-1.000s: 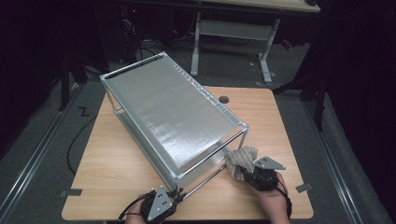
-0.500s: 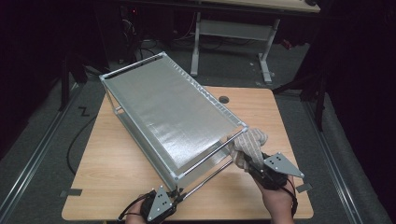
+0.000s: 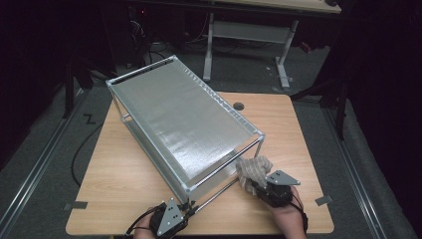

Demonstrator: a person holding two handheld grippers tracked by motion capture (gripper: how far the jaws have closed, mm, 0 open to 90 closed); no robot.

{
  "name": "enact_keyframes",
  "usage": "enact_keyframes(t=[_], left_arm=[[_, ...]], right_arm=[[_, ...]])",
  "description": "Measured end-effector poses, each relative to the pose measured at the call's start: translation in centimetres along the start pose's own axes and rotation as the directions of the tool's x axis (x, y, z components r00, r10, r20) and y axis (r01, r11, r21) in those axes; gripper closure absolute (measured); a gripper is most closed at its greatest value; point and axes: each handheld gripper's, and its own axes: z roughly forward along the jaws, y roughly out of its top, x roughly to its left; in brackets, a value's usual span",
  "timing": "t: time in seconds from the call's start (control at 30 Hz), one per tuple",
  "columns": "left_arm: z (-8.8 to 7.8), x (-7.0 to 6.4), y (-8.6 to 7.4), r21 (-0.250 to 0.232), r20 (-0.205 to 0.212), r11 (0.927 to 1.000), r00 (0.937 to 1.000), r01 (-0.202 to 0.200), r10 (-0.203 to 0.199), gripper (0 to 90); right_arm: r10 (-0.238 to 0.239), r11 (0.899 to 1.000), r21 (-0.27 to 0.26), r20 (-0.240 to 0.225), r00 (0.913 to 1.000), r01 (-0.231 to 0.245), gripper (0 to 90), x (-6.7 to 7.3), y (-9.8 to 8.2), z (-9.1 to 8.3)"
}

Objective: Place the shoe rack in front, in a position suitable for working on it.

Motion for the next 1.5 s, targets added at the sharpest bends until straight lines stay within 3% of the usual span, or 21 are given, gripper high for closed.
enact_keyframes(t=[0.07, 0.27, 0.43, 0.53, 0.6, 0.73, 0.9, 1.0, 1.27, 1.5], left_arm=[[0.0, 0.0, 0.0, 0.000, 0.001, 1.0000, 1.0000, -0.001, 0.001, 78.4], [0.0, 0.0, 0.0, 0.001, 0.000, 1.0000, 1.0000, -0.003, 0.003, 78.4], [0.0, 0.0, 0.0, 0.002, -0.004, 1.0000, 1.0000, -0.003, 0.003, 78.4], [-0.3, -0.2, -0.1, 0.003, -0.006, 1.0000, 1.0000, -0.005, 0.005, 78.4], [-0.6, -0.3, -0.3, 0.003, -0.011, 1.0000, 0.9999, 0.001, -0.001, 78.4], [-1.3, -0.7, -0.6, 0.004, -0.019, 1.0000, 0.9998, 0.003, -0.003, 78.3], [-2.1, -0.8, -1.0, 0.004, -0.032, 1.0000, 0.9995, 0.006, -0.006, 78.1], [-2.4, -0.7, -1.2, 0.008, -0.044, 0.9999, 0.9990, 0.009, -0.008, 78.0], [-3.0, 0.5, -1.5, 0.017, -0.089, 0.9991, 0.9953, 0.038, -0.036, 78.0], [-3.6, 2.1, -2.1, 0.010, -0.159, 0.9954, 0.9830, 0.095, -0.092, 78.6]], right_arm=[[0.020, 0.999, 0.037, -0.025, 0.9995, -0.019, 62.3, -0.3, -0.6, 0.6], [0.061, 0.996, 0.065, 0.052, 0.9968, -0.065, 62.3, -3.1, -1.8, -0.1], [0.111, 0.992, 0.034, 0.171, 0.9790, -0.118, 62.4, -5.3, -2.3, -1.3], [0.129, 0.991, 0.001, 0.210, 0.9692, -0.132, 62.5, -6.1, -2.1, -1.7], [0.134, 0.991, -0.019, 0.214, 0.9675, -0.133, 62.4, -6.3, -1.7, -1.5], [0.117, 0.993, -0.018, 0.206, 0.9716, -0.116, 62.4, -6.0, -0.7, -0.2], [0.054, 0.998, -0.047, 0.105, 0.9930, -0.049, 62.4, -4.3, 0.8, 1.2], [0.017, 0.999, -0.052, 0.054, 0.9984, -0.014, 62.5, -3.5, 1.2, 1.6], [-0.044, 0.998, -0.038, -0.016, 0.9989, 0.043, 65.3, -2.0, 1.6, 2.0], [-0.057, 0.998, -0.031, -0.060, 0.9965, 0.056, 66.0, -1.2, 1.8, 2.1]])
